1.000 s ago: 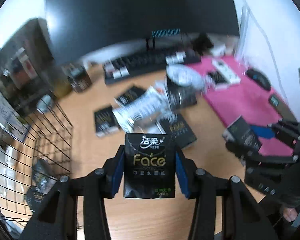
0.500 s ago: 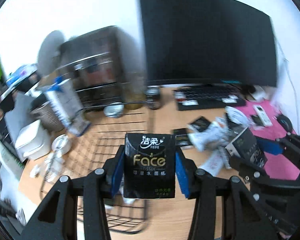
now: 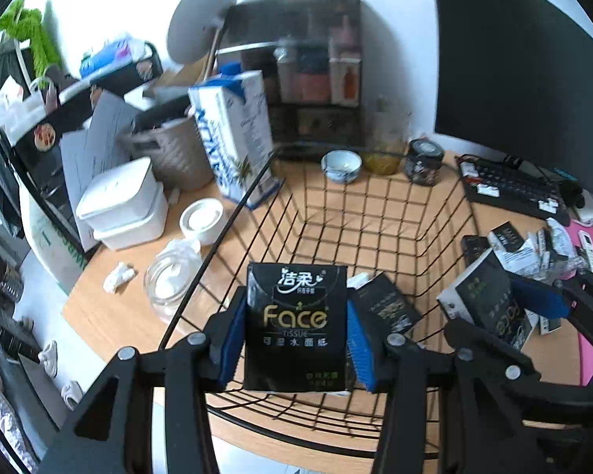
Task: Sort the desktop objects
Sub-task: 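Carry both tissue packs over the wire basket and open both grippers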
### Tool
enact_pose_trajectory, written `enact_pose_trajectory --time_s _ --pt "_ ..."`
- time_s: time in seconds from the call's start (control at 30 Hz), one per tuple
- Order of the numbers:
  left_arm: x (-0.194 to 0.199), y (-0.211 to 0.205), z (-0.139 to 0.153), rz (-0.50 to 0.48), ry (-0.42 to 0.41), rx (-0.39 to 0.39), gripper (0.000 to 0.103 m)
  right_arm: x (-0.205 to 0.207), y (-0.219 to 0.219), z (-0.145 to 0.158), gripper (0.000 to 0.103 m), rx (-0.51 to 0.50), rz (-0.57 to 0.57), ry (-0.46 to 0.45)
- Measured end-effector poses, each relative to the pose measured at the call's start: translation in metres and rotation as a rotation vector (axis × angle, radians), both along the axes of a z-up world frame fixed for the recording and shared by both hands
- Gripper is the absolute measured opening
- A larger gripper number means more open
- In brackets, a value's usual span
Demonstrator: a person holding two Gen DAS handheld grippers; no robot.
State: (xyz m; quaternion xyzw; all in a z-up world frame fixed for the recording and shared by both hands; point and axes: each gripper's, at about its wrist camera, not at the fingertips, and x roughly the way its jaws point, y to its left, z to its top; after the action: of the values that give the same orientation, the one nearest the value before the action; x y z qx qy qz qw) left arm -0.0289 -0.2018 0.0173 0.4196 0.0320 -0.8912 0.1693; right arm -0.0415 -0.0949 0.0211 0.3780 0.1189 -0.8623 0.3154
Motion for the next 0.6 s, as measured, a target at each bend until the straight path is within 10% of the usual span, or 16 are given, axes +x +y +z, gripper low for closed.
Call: enact_pose_trajectory --time_s 0.6 --pt "0.005 -0.009 -0.001 0.021 0.006 0.019 0.074 -0.005 0.002 -0.002 0.053 -0.037 0.005 -0.008"
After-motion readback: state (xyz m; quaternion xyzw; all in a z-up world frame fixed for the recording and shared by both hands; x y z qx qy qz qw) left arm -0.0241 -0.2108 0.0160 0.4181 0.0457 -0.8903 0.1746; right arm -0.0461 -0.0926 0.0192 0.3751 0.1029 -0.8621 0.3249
